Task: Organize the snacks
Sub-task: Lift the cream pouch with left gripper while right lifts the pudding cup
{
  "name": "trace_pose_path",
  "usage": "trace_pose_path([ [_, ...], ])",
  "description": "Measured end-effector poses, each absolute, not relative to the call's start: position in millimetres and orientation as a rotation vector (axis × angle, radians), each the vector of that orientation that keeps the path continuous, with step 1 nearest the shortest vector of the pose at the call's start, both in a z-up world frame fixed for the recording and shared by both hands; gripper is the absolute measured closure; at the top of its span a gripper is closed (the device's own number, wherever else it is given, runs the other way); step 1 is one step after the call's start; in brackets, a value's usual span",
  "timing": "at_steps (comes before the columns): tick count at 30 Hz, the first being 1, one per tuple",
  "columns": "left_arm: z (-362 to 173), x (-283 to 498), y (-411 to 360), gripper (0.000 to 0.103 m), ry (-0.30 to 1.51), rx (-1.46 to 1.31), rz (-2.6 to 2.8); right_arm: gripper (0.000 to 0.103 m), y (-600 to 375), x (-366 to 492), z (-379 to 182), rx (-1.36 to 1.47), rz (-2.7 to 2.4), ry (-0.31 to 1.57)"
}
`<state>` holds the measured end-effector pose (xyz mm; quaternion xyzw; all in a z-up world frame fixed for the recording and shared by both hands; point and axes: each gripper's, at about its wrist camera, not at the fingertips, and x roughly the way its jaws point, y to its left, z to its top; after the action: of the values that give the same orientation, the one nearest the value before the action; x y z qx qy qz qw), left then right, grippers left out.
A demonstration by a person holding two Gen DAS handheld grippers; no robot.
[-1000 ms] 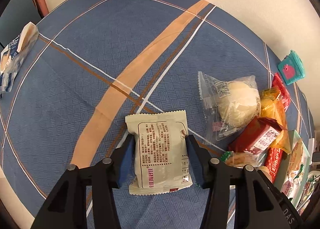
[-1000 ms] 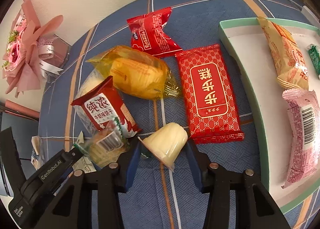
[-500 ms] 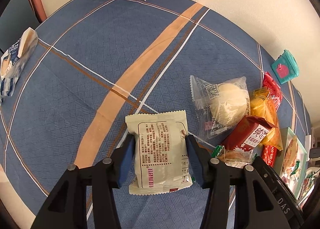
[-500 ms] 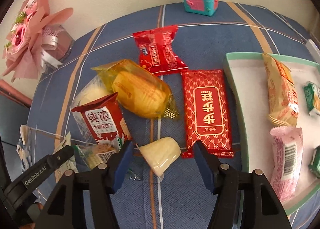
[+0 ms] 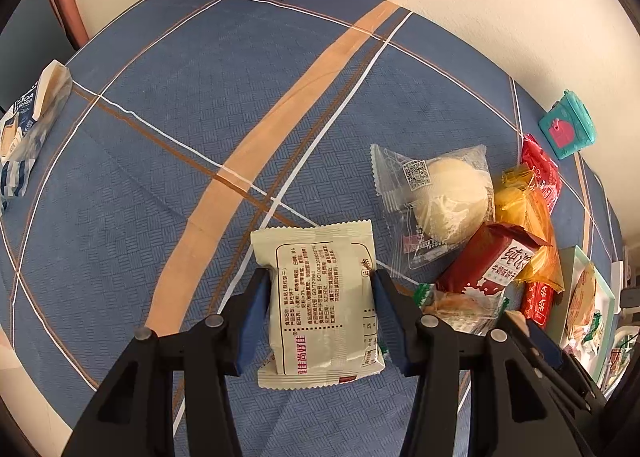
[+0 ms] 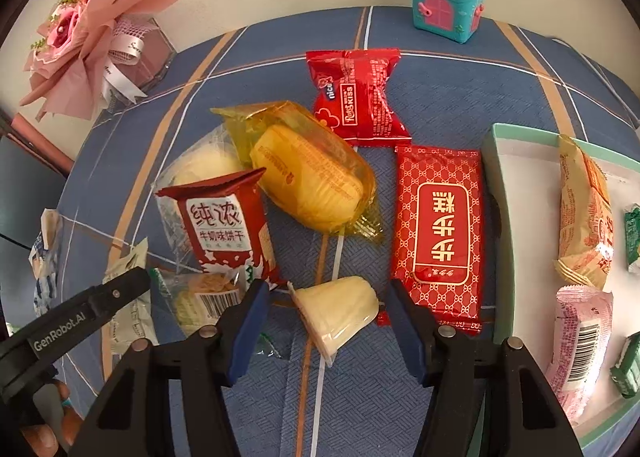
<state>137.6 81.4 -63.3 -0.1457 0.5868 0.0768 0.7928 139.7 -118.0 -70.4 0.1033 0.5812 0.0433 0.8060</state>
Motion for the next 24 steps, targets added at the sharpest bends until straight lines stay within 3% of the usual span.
trace_pose_path([
  [10, -65.7, 139.8, 80.5, 0.05, 1.267, -0.311, 0.16, 0.045, -111.8, 144.0, -74.0, 0.164, 0.096, 1.253],
  [17, -69.2, 143.0, 79.6, 0.05, 1.272, -0.305, 0.161, 0.061, -115.0, 145.5, -85.1, 0.192, 0.121, 1.272],
  [24, -58.1, 140.0, 77.1, 0.05, 1.237, -0.3, 0.163, 0.063, -121.0, 138.4, -78.5, 0.224, 0.128, 1.265],
])
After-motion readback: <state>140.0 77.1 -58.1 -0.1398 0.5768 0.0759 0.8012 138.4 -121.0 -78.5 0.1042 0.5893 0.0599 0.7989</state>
